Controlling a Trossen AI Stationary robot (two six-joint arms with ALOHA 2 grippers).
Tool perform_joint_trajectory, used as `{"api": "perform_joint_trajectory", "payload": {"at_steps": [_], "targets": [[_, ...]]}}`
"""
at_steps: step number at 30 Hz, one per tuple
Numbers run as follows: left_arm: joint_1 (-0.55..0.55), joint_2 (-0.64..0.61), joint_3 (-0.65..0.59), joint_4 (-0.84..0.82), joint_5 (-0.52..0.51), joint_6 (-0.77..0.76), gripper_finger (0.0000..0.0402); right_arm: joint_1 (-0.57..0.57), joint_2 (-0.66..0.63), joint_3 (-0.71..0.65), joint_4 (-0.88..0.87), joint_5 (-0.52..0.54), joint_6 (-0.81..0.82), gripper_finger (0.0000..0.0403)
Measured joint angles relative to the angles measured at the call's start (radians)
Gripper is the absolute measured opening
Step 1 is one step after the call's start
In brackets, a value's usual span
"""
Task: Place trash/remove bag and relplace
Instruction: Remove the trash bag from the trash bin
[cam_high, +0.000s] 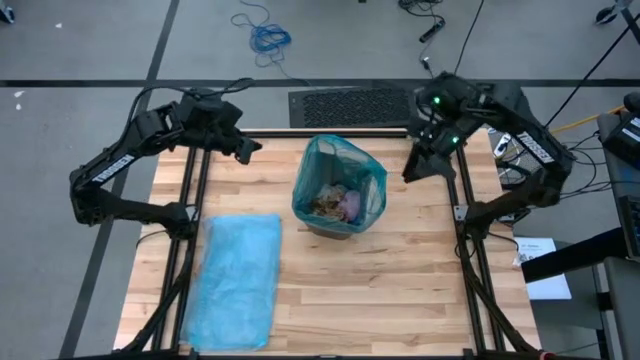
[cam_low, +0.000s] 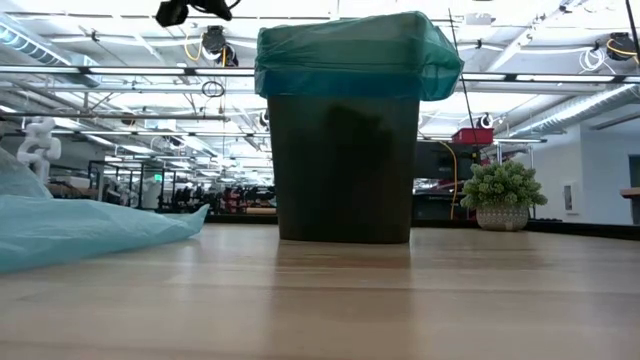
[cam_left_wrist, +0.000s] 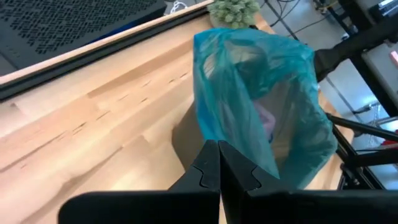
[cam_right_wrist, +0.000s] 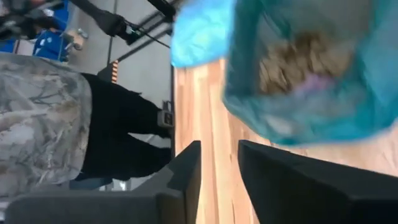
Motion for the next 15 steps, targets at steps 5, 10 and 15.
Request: {"api": "perform_joint_trajectory", "payload": {"at_steps": [5, 10, 15], "targets": [[0.001, -0.007, -0.064, 0.016, 0.030, 0.000, 0.0000, -0.016, -0.181, -0.342, 0.224, -0.007, 0.093, 0.0065], [0.001, -0.006, -0.152, 0.064, 0.065, -0.016, 0.0000, 0.004, -0.361, -0.634, 0.489, -0.046, 0.323, 0.0035], [0.001, -0.006, -0.216, 0.155, 0.105, -0.020, 0.0000, 0.043, -0.543, -0.843, 0.790, -0.016, 0.582, 0.0016]]}}
